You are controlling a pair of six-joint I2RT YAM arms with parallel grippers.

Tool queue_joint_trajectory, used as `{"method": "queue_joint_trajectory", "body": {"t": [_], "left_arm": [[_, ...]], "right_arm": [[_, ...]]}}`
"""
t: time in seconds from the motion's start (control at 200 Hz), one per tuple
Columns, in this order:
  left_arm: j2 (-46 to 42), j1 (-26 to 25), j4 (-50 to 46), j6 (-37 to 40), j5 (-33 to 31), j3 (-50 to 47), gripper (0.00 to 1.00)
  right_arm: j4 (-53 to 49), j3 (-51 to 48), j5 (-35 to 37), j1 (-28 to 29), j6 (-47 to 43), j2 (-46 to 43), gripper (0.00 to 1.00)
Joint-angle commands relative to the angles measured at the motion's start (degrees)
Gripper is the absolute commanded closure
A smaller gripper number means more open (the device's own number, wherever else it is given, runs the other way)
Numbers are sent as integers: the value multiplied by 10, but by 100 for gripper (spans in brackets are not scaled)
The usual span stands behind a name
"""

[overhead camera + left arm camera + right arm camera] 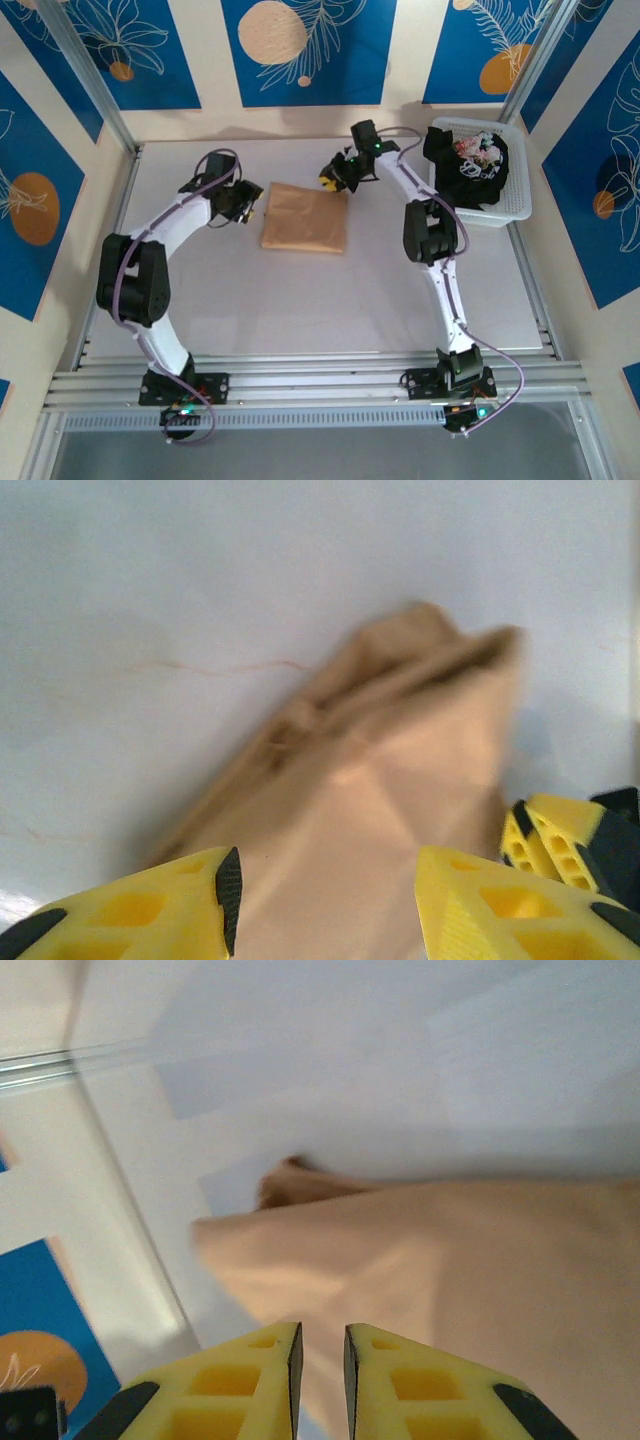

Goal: Fold and stack the t-shirts

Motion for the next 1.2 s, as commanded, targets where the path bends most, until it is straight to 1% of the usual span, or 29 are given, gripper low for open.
{"method": "queue_joint_trajectory", "body": {"t": [0.0,0.065,0.11,0.19,0.295,0.38,0.445,0.555,0.67,0.775,0.875,0.995,1.035,1.12,1.195], "left_arm": [[16,-21,1,15,29,32,54],[26,-36,-7,2,37,49,54],[27,-51,-15,-16,40,53,53],[12,-89,-26,-82,28,26,52],[-13,-150,46,-205,0,-57,51],[-5,-196,98,-280,-26,-97,49],[8,-221,115,-317,-48,-109,46],[35,-245,148,-365,-66,-118,39],[65,-254,185,-386,-86,-115,38],[91,-256,205,-395,-102,-107,40],[118,-256,229,-412,-107,-103,44],[142,-251,243,-416,-120,-86,52],[149,-248,248,-417,-124,-79,57],[163,-239,266,-418,-137,-71,74],[173,-225,285,-412,-149,-66,86]], "right_arm": [[19,-66,6,-1,-18,-125,78],[41,-144,18,-2,-18,-187,78],[59,-201,25,-5,-16,-232,75],[95,-308,30,-16,-3,-313,73],[118,-425,23,-36,5,-403,70],[123,-501,11,-53,7,-461,67],[122,-545,2,-65,5,-497,66],[116,-595,-9,-82,-1,-542,65],[110,-620,-16,-89,-8,-569,65],[106,-631,-23,-94,-12,-581,65],[106,-640,-25,-97,-11,-590,65],[105,-646,-28,-101,-11,-597,64],[104,-648,-28,-101,-11,-599,65],[105,-654,-29,-100,-11,-601,64],[106,-660,-29,-101,-10,-604,65]]}}
